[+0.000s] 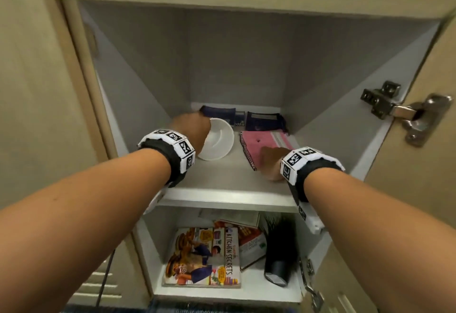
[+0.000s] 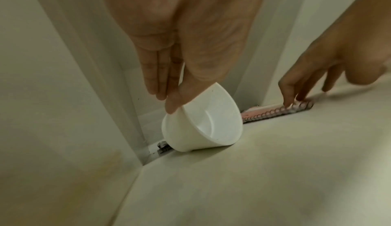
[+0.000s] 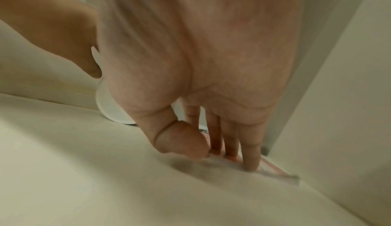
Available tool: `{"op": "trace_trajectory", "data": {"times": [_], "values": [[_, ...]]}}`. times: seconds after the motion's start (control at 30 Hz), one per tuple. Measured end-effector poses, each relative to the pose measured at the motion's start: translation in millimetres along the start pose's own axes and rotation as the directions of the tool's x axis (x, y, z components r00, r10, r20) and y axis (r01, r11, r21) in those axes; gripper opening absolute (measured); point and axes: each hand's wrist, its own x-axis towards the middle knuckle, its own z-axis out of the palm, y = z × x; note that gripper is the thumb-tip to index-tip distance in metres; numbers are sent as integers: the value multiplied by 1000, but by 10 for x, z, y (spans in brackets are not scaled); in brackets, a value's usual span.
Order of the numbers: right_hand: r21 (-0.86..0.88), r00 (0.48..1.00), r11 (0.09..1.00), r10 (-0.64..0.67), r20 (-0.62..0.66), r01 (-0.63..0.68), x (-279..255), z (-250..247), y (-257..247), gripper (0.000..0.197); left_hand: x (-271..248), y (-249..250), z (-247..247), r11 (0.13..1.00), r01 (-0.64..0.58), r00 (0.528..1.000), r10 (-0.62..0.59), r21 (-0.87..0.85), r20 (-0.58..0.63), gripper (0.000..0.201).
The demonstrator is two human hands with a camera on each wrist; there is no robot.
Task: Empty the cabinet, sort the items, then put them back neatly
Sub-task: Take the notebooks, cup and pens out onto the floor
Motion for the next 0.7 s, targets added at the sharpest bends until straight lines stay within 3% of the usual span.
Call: {"op": "trace_trajectory", "data": {"times": [0.03,0.1,0.2,0.27,0.4,0.47,0.57,0.63,0.7], "values": [[-8,998,999,35,50,-35,-148,20,-32,50,-86,-16,-23,999,4,1000,-5,48,10,31],[-14,996,1000,19,85,-18,-438,54,-105,56,-371,-73,-123,982,-104,994,106,161,-6,32],[-50,1000,999,14,-14,-15,-970,86,-267,65,-767,-154,-205,955,-236,966,251,180,-68,25],[-134,996,991,-27,-87,15,-1257,196,-325,66,-1071,-233,-220,947,-258,959,274,194,-65,23],[-96,973,995,-50,-224,29,-1894,449,-547,50,-1672,-364,-247,932,-327,926,349,157,-142,17],[-66,933,996,-75,-351,56,-2034,591,-588,41,-1759,-422,-222,911,-380,876,410,162,-252,15],[-134,823,979,-199,-532,151,-2212,599,-691,33,-1922,-555,-261,871,-434,800,490,228,-346,20],[-215,756,930,-368,-541,299,-2391,642,-900,36,-2210,-619,-166,838,-494,755,545,231,-363,22],[-196,745,892,-449,-493,407,-2518,687,-1132,34,-2497,-668,63,819,-527,745,574,227,-340,25]]}}
